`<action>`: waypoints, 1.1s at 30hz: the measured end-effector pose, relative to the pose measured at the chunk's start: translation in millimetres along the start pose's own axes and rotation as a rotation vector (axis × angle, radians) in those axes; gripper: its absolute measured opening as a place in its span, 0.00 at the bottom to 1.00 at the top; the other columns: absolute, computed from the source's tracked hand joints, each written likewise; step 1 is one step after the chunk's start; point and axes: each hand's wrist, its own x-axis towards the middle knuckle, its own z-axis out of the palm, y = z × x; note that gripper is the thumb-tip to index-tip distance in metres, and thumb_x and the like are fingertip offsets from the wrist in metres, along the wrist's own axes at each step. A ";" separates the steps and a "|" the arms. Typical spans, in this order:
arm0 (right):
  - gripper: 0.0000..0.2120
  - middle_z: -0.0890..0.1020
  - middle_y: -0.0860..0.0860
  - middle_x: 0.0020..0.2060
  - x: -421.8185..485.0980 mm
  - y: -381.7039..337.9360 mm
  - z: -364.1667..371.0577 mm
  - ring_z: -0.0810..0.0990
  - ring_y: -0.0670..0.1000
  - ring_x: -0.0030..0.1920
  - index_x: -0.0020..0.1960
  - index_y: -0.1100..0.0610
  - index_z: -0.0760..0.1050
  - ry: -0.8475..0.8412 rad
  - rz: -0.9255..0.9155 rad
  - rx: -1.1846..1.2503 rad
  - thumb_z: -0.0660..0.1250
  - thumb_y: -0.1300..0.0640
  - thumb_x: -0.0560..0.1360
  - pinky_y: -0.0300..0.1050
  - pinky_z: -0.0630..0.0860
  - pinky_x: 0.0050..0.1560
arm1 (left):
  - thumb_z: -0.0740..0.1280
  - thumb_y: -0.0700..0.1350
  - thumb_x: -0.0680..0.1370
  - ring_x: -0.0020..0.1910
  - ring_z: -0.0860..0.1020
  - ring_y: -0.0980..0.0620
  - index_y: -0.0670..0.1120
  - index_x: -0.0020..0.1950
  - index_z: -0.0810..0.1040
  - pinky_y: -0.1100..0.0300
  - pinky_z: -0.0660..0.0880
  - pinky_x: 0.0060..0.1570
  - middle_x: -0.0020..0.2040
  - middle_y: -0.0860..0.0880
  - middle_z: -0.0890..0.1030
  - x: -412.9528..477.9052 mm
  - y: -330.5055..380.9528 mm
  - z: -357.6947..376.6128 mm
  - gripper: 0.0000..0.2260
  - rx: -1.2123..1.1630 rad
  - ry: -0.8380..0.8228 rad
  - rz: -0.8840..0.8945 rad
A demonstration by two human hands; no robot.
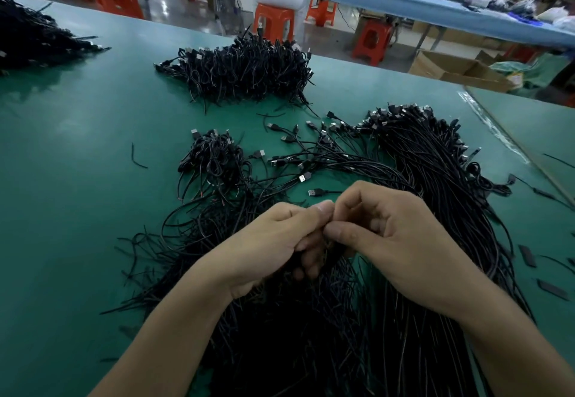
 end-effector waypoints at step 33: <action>0.22 0.79 0.41 0.43 -4.7 38.1 34.7 0.78 0.40 0.42 0.57 0.42 0.74 -0.236 0.361 -0.373 0.72 0.33 0.68 0.38 0.77 0.43 | 0.56 0.56 0.84 0.23 0.54 0.54 0.53 0.24 0.58 0.52 0.72 0.33 0.23 0.56 0.58 10.6 -10.1 -13.8 0.28 0.250 0.615 0.246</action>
